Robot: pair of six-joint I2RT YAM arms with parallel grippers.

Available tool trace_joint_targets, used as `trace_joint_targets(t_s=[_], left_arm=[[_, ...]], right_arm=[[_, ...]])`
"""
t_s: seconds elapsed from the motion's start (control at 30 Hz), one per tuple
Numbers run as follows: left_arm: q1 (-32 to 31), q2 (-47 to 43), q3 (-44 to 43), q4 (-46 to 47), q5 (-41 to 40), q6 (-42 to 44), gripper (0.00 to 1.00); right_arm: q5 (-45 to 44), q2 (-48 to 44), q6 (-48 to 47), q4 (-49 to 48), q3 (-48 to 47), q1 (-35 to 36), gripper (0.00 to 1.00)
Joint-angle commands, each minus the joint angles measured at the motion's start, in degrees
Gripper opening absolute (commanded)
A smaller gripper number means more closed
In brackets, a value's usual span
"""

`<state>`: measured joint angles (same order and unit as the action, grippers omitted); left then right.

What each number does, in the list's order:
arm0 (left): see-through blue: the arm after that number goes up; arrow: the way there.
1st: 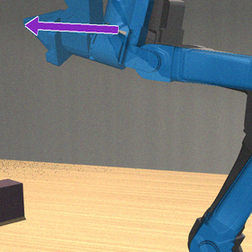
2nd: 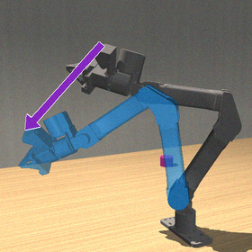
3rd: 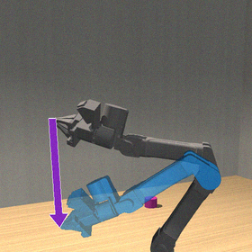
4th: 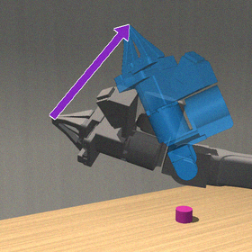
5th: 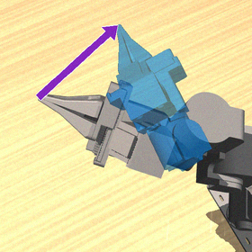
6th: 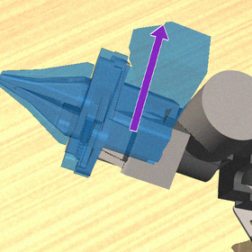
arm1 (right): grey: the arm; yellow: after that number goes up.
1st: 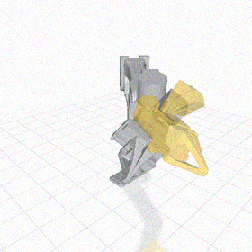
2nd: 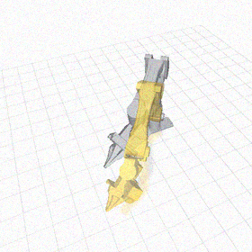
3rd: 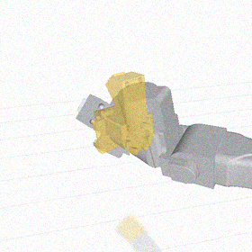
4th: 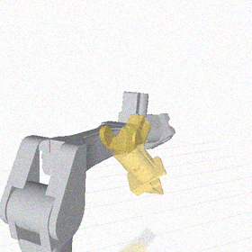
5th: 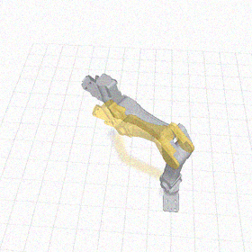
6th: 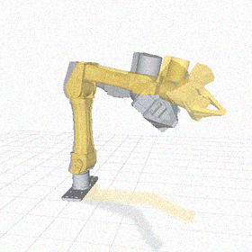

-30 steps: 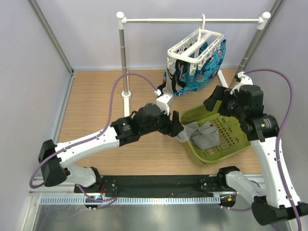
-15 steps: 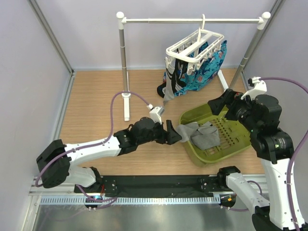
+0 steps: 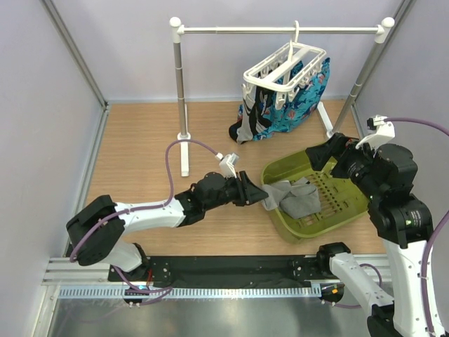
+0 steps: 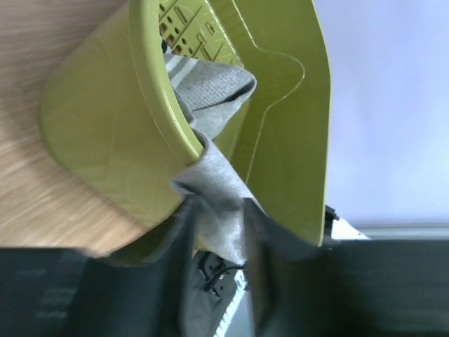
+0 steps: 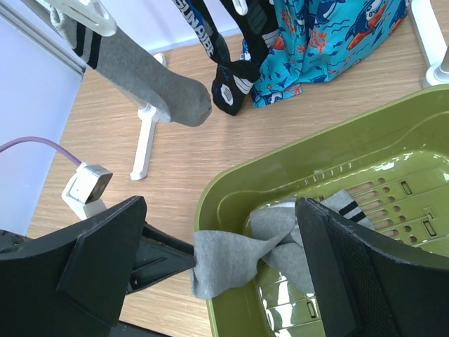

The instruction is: Remove the socks clipped to the hanger

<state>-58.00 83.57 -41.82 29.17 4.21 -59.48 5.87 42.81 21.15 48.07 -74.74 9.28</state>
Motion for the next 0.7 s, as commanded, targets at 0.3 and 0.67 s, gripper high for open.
trace_joint_targets(t_s=[0.3,0.67], left_arm=[[-2.29,-4.21,-15.2,-17.36,-2.62,6.39,0.0],[-4.84,13.44,-40.51,-20.39,0.8,11.23,0.0]], right_arm=[[-0.77,-1.5,-0.67,-1.76,-2.87,0.13,0.96],[-4.81,-1.67,1.09,-1.93,-8.31,0.13,0.97]])
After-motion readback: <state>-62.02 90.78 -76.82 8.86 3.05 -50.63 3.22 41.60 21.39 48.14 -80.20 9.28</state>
